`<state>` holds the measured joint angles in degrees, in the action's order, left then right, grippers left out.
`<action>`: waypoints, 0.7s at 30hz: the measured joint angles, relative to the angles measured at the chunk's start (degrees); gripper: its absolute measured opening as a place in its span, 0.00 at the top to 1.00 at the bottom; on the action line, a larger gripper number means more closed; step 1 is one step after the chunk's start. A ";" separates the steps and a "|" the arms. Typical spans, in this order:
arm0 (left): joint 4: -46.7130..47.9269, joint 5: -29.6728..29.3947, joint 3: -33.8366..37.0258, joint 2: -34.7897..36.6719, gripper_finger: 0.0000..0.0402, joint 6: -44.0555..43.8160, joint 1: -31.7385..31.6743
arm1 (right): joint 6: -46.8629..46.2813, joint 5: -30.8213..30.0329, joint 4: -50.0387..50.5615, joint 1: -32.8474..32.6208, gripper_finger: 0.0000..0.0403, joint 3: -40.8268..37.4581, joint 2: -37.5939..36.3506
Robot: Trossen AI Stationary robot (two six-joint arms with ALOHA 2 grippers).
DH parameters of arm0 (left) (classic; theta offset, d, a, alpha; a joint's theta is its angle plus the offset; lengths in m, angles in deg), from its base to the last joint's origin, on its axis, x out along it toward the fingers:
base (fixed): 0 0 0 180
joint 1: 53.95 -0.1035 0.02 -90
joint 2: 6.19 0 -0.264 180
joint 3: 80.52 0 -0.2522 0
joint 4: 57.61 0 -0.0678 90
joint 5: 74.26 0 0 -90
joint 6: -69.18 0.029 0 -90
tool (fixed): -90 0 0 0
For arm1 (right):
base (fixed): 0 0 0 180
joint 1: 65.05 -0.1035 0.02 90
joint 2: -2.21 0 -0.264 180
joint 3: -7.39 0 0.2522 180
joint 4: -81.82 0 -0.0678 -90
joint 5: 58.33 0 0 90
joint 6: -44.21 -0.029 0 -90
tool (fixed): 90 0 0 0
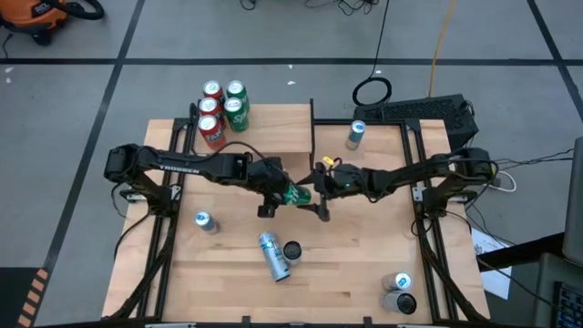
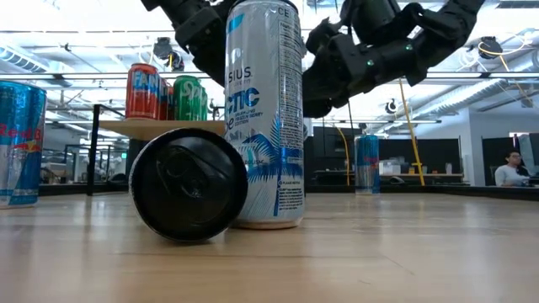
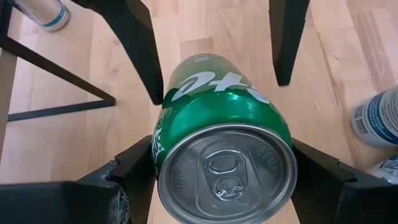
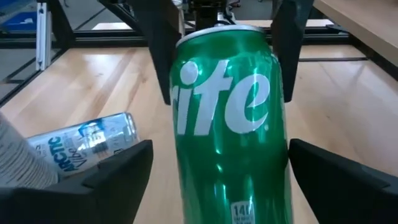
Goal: Place canned beverage on shelf
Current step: Put the green soda can on the shelf
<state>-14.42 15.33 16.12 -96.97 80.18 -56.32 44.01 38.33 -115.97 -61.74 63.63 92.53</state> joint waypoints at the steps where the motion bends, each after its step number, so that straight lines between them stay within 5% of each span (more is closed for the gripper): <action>1: -0.05 -0.10 0.00 0.00 0.32 -0.04 0.00 | -0.35 0.01 -0.15 0.00 0.10 0.26 0.50; 11: -3.30 0.01 0.02 0.00 0.32 -0.05 -0.02 | 0.06 -2.65 0.05 -0.02 0.19 2.27 4.35; 15: -3.34 0.26 0.02 0.02 0.26 0.18 -0.04 | 0.45 -4.09 -0.34 -0.11 0.28 2.27 4.20; 21: -4.70 -0.36 0.00 3.06 0.15 -1.77 -0.19 | -0.66 -5.22 -8.92 -0.52 0.28 0.81 4.16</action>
<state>-19.12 14.97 16.12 -93.91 78.42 -56.52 43.35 33.11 -124.89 -62.26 64.44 96.68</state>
